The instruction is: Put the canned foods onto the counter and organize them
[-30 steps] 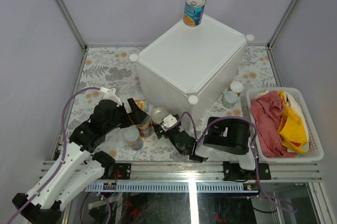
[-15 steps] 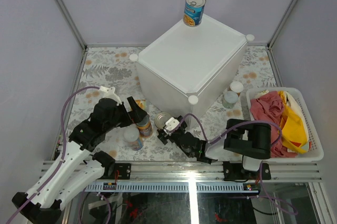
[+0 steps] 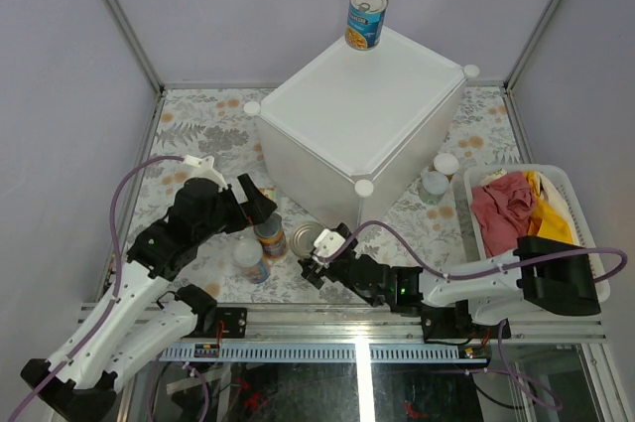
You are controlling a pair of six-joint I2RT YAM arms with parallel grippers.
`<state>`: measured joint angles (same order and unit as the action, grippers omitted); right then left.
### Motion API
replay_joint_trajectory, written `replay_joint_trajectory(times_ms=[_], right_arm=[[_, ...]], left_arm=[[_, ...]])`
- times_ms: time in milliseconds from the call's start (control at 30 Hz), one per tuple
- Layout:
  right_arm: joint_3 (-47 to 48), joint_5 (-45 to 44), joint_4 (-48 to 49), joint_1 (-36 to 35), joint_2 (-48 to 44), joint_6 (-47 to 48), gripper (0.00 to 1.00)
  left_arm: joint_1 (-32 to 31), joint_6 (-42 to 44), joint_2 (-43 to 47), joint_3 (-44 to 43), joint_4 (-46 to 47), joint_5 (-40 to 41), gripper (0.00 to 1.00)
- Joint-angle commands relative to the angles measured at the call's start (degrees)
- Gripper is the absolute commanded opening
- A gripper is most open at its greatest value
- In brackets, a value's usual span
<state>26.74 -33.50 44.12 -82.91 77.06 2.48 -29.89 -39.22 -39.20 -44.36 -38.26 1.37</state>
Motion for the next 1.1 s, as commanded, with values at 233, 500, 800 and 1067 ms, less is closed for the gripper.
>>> replay_joint_trajectory(times_ms=[233, 500, 800, 1067], right_arm=[[21.2, 5.8, -21.4, -4.3, -13.8, 0.2, 0.05], [36.1, 9.8, -32.5, -4.6, -13.2, 0.7, 0.04], [48.7, 8.7, -36.5, -4.6, -9.4, 4.2, 0.04], [58.4, 2.7, -37.6, -3.5, -5.7, 10.3, 0.04]], left_arm=[[0.2, -2.1, -0.1, -3.5, -1.8, 2.6, 1.00], [0.3, -5.0, 2.7, -2.5, -2.0, 4.7, 1.00], [0.3, -5.0, 4.6, -2.3, -2.0, 6.7, 1.00], [0.3, -3.5, 4.6, -2.5, -1.8, 6.6, 1.00]])
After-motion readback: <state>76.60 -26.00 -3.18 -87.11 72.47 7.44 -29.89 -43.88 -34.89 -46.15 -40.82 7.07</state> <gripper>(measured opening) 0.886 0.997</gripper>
